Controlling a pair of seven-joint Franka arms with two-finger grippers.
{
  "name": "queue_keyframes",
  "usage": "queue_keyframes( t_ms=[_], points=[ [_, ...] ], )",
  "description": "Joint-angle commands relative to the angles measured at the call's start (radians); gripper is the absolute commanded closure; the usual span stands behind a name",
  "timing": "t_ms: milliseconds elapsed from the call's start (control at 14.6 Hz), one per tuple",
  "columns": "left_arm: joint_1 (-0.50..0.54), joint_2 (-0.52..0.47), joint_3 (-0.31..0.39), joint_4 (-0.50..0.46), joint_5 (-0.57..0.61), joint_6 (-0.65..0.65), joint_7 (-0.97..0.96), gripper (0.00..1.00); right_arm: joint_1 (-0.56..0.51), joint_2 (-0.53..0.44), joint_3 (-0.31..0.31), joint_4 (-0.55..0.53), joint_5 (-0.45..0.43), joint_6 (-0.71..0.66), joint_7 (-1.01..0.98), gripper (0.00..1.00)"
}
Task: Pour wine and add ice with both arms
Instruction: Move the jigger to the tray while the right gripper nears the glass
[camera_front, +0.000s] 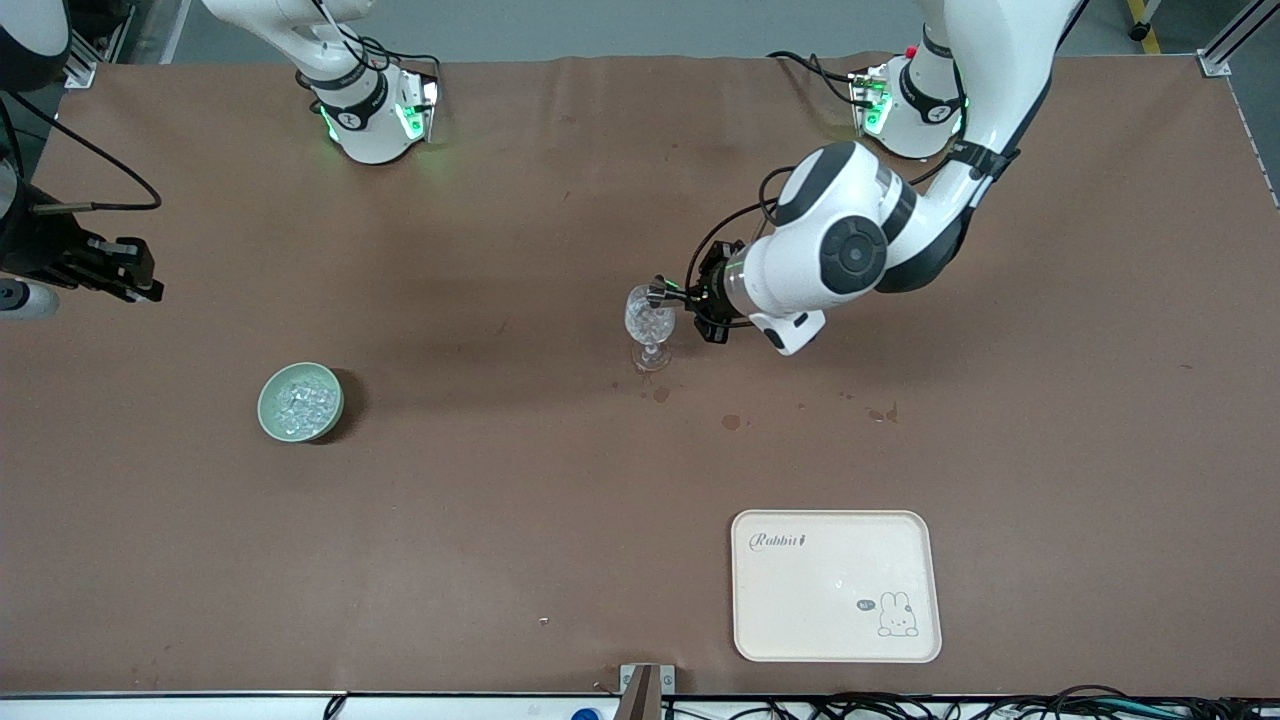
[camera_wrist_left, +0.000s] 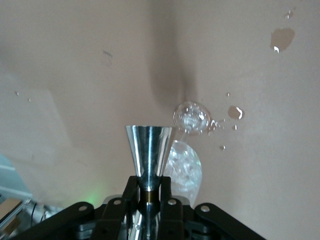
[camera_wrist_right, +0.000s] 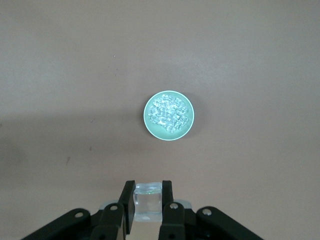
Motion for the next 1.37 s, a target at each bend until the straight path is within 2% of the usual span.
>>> queue_keyframes(
  t_ms=[0, 274, 547, 889, 1026, 1163, 1300],
  points=[
    [0.035, 0.001, -0.001, 0.031, -0.087, -0.022, 0.066, 1.0, 0.003, -0.02, -0.001, -0.022, 0.001, 0.006, 0.012, 0.93],
    [0.141, 0.027, 0.002, 0.07, -0.256, -0.022, 0.266, 1.0, 0.005, -0.02, -0.001, -0.022, 0.001, 0.009, 0.012, 0.93],
    [0.252, 0.182, 0.002, 0.216, -0.345, -0.022, 0.377, 1.0, 0.048, -0.017, 0.002, -0.022, 0.003, 0.021, 0.084, 0.93],
    [0.353, 0.381, 0.003, 0.393, -0.446, 0.016, 0.57, 1.0, 0.224, 0.029, 0.002, -0.018, 0.003, 0.059, 0.321, 0.94],
    [0.397, 0.45, 0.003, 0.42, -0.55, 0.034, 0.702, 1.0, 0.307, 0.073, 0.002, 0.001, 0.006, 0.075, 0.413, 0.95],
    [0.43, 0.496, 0.003, 0.425, -0.705, 0.063, 0.793, 1.0, 0.399, 0.147, 0.002, 0.043, 0.006, 0.12, 0.525, 0.95],
    [0.434, 0.522, 0.032, 0.44, -0.759, 0.064, 0.865, 1.0, 0.486, 0.219, 0.002, 0.086, 0.003, 0.145, 0.657, 0.95]
  ],
)
